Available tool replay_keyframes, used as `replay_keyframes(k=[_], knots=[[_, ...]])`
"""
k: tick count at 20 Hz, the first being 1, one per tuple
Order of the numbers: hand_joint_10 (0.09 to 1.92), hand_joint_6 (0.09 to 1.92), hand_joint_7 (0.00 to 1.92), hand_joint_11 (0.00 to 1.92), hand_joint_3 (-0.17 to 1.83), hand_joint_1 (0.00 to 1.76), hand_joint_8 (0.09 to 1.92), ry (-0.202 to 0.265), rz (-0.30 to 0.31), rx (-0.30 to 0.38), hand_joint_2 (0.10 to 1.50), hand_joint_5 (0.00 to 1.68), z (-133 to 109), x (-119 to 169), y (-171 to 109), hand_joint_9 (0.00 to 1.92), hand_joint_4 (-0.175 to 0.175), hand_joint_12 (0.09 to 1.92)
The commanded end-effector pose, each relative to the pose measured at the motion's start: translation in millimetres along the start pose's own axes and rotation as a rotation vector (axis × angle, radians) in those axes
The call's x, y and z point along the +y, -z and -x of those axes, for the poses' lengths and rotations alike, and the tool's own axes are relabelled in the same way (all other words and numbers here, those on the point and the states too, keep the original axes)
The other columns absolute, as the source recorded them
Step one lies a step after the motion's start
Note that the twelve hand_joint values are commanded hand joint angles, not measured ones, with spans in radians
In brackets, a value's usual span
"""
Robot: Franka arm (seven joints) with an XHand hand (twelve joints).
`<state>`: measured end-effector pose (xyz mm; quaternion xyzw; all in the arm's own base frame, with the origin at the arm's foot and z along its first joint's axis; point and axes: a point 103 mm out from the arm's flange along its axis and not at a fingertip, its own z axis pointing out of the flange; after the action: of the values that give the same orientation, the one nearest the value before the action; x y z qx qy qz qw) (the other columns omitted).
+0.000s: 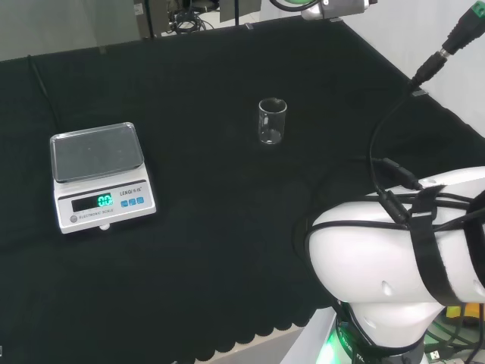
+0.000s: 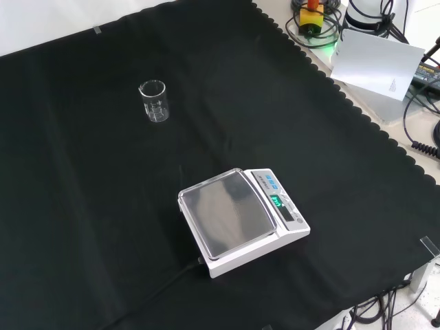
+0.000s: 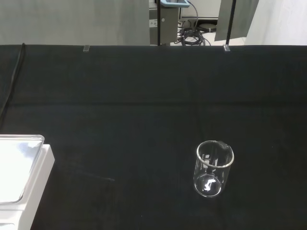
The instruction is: Pick up the beaker.
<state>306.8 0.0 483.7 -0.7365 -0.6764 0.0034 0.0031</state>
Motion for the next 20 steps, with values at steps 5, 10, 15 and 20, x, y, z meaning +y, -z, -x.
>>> replay_keyframes(k=[5,10,15,20], knots=[[0.78,0.09,0.11,0.22,0.25,0.41,0.71,0.001,0.005,-0.009,0.7,0.14,-2,4,-2,0.34,0.0,1.48],[0.78,0.09,0.11,0.22,0.25,0.41,0.71,-0.024,-0.011,-0.003,0.7,0.14,5,19,-15,0.34,0.001,1.48],[0.78,0.09,0.11,0.21,0.24,0.42,0.71,-0.061,-0.055,0.019,0.7,0.14,24,57,-47,0.34,0.001,1.48],[0.79,0.09,0.06,0.09,0.21,0.42,0.7,-0.079,-0.11,0.039,0.71,0.1,38,105,-85,0.29,0.005,1.52]])
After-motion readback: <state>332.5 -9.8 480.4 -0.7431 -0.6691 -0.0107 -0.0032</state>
